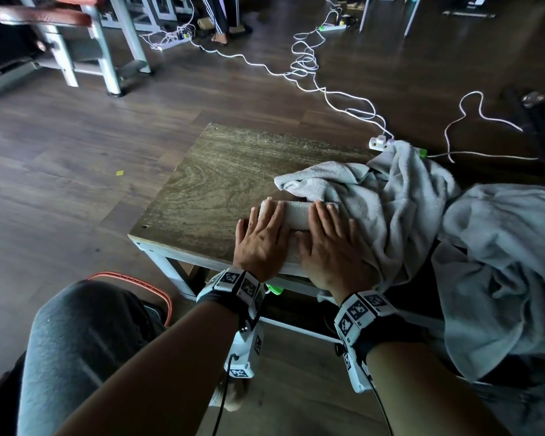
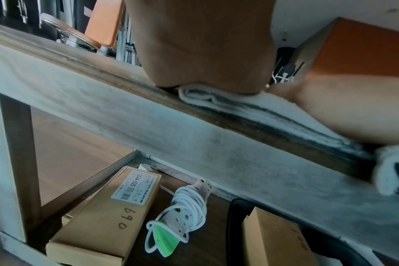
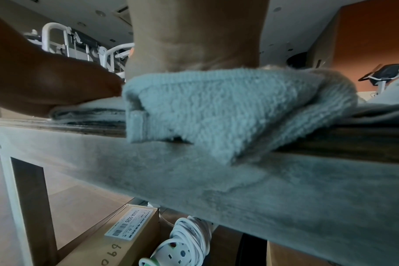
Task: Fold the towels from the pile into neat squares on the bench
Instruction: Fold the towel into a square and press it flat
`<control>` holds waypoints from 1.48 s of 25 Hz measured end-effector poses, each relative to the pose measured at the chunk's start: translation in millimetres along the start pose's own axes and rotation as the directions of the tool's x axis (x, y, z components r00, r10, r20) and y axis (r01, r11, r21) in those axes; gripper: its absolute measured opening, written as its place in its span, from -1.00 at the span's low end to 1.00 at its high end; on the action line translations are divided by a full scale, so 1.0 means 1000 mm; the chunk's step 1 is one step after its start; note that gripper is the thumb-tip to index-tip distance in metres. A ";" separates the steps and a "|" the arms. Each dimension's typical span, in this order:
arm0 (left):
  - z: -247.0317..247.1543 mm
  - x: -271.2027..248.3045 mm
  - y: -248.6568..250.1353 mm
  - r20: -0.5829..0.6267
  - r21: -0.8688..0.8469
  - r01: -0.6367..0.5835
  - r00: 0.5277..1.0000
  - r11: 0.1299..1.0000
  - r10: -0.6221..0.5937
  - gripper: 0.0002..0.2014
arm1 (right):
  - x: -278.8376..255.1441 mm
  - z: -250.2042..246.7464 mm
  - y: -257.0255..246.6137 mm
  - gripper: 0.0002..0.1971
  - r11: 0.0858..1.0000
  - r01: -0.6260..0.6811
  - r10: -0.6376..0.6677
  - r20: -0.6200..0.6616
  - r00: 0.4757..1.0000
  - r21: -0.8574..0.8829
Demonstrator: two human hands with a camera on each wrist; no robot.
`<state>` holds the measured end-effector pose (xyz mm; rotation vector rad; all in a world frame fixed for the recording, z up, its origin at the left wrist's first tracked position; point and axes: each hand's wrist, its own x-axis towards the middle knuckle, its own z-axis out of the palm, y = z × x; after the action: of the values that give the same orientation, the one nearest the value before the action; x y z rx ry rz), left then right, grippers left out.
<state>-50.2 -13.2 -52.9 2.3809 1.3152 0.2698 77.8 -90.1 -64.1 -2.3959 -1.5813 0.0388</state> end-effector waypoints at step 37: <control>-0.176 -0.091 0.054 -0.094 -0.968 -0.055 0.984 0.246 -0.151 -0.65 | -0.036 -0.141 -0.049 -0.27 0.292 -0.339 0.246 0.273 0.930 0.894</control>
<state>-120.7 -70.7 131.0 1.1896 0.8047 0.9784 43.3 -133.9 78.4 -1.6231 -0.6751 0.8957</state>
